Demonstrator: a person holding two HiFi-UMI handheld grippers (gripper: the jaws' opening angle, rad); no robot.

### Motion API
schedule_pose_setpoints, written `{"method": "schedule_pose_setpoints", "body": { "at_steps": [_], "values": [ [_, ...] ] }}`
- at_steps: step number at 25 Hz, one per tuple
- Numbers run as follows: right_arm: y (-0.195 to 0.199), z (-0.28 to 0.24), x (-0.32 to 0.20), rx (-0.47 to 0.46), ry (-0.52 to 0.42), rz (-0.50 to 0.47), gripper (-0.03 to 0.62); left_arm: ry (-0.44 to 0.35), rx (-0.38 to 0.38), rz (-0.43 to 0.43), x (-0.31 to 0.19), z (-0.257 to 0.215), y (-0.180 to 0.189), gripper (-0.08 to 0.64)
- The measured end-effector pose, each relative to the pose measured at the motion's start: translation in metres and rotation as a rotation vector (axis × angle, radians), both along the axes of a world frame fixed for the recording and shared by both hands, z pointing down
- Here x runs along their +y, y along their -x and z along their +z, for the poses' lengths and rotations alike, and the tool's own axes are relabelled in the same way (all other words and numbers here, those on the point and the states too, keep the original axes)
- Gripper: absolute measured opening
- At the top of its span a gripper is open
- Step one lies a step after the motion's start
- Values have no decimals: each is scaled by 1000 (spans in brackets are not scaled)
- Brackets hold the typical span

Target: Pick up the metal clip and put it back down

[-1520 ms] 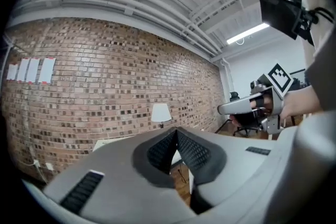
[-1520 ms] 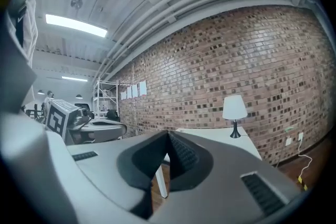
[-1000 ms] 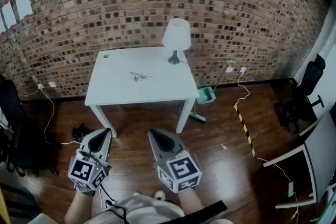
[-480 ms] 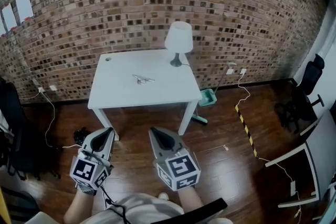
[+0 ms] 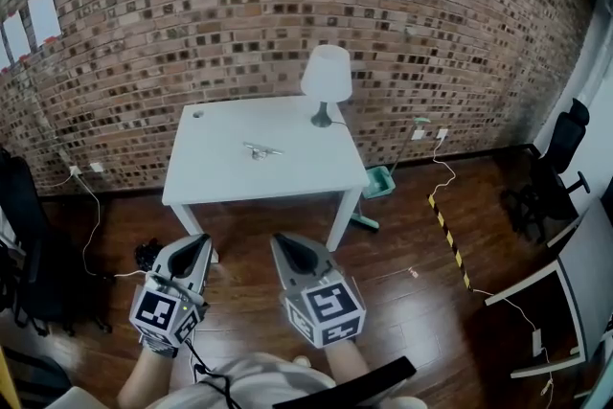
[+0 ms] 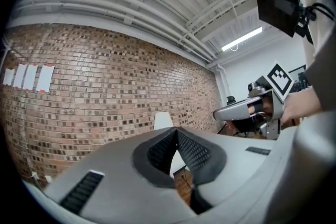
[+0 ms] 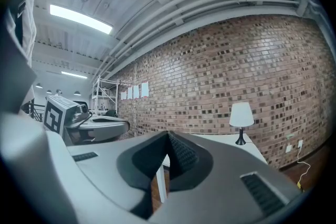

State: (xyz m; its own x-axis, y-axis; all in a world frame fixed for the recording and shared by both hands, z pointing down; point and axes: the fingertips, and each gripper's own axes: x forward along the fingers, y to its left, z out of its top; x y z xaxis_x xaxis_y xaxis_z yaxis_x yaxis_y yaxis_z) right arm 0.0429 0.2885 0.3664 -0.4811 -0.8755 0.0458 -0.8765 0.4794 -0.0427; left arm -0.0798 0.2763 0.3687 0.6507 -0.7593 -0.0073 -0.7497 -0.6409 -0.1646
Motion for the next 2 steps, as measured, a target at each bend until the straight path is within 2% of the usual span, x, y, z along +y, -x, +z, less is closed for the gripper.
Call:
{"method": "schedule_pose_setpoints", "body": {
  "at_steps": [2],
  "values": [
    [1, -1, 0, 2, 1, 0, -21, 0, 1, 4, -1, -1, 0, 5]
  ]
}}
